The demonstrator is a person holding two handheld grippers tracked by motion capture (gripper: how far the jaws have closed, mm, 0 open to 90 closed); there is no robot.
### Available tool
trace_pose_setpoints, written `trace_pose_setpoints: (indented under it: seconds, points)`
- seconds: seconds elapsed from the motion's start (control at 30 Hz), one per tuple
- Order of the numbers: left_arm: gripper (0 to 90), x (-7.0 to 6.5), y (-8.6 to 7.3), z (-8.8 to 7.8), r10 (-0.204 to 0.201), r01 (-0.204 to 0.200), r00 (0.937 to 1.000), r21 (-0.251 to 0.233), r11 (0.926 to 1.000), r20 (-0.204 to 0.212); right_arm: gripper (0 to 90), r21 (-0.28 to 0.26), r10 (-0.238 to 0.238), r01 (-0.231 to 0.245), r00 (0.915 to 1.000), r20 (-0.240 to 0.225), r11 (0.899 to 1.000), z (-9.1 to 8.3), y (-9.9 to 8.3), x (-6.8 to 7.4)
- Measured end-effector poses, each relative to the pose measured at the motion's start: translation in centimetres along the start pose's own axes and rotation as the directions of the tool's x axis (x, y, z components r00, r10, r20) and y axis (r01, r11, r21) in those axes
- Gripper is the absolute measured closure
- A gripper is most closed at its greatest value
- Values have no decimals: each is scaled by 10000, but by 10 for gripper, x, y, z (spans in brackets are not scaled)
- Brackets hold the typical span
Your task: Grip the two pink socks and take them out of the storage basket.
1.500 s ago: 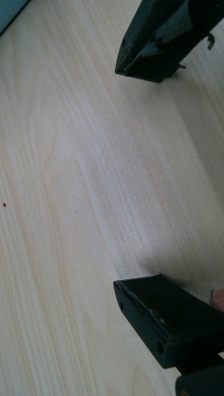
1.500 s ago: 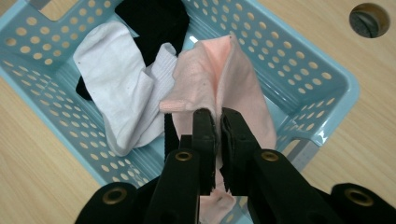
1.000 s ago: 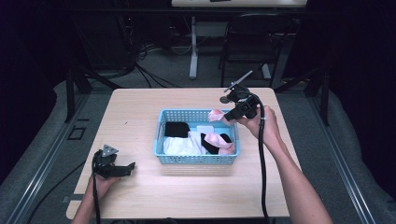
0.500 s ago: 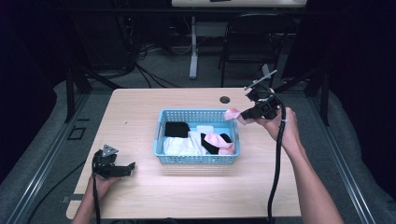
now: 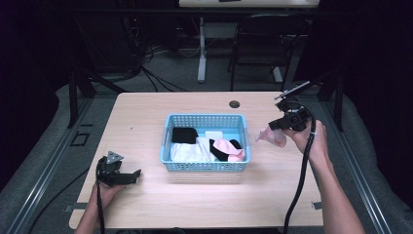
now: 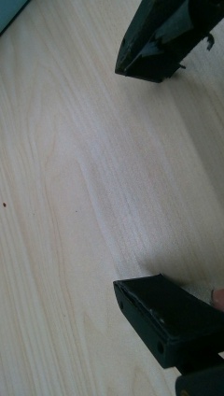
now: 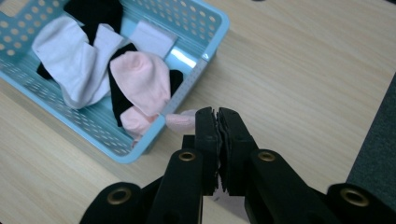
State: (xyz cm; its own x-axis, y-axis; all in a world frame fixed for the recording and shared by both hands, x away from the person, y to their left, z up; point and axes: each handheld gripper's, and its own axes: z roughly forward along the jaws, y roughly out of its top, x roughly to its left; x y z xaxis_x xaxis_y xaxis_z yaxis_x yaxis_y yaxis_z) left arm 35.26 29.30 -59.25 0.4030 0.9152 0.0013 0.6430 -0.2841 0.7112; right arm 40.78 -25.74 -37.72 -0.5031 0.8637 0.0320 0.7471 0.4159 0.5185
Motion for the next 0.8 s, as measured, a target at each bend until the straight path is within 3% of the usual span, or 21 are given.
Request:
trace_pose_setpoints:
  seconds: [0.3, 0.47, 0.5, 0.53, 0.63, 0.7, 0.77, 0.8]
  points:
    - [6, 0, 0, 0, -2, 2, 10000, -2, 10000, -1, 868, 645, 399, -419, 9987, 319, 9970, 24, -21, -13]
    - [6, 0, 0, 0, -4, 4, 10000, -3, 10000, -2, 878, 1540, 751, -801, 9965, 378, 9848, 61, -40, -22]
    - [7, 0, 0, 0, -4, 4, 10000, -3, 10000, -2, 878, 1540, 751, -801, 9965, 378, 9848, 61, -40, -22]
    - [6, 0, 0, 0, -13, 13, 10000, -4, 10000, -3, 878, 1900, 886, -954, 9951, 440, 9771, 76, -48, -26]
    - [7, 0, 0, 0, -13, 13, 10000, -4, 10000, -5, 867, 1943, 1148, -1215, 9923, 456, 9734, 89, -57, -30]
    - [7, 0, 0, 0, -15, 15, 10000, -5, 10000, -3, 823, 2049, 1156, -1217, 9924, 416, 9712, 90, -58, -34]
    - [7, 0, 0, 0, -2, 2, 10000, -2, 10000, -4, 739, 1752, 1400, -1484, 9884, 594, 9733, 94, -63, -36]
    - [7, 0, 0, 0, -17, 17, 10000, -3, 10000, -5, 638, 1737, 1446, -1524, 9878, 570, 9729, 94, -64, -37]
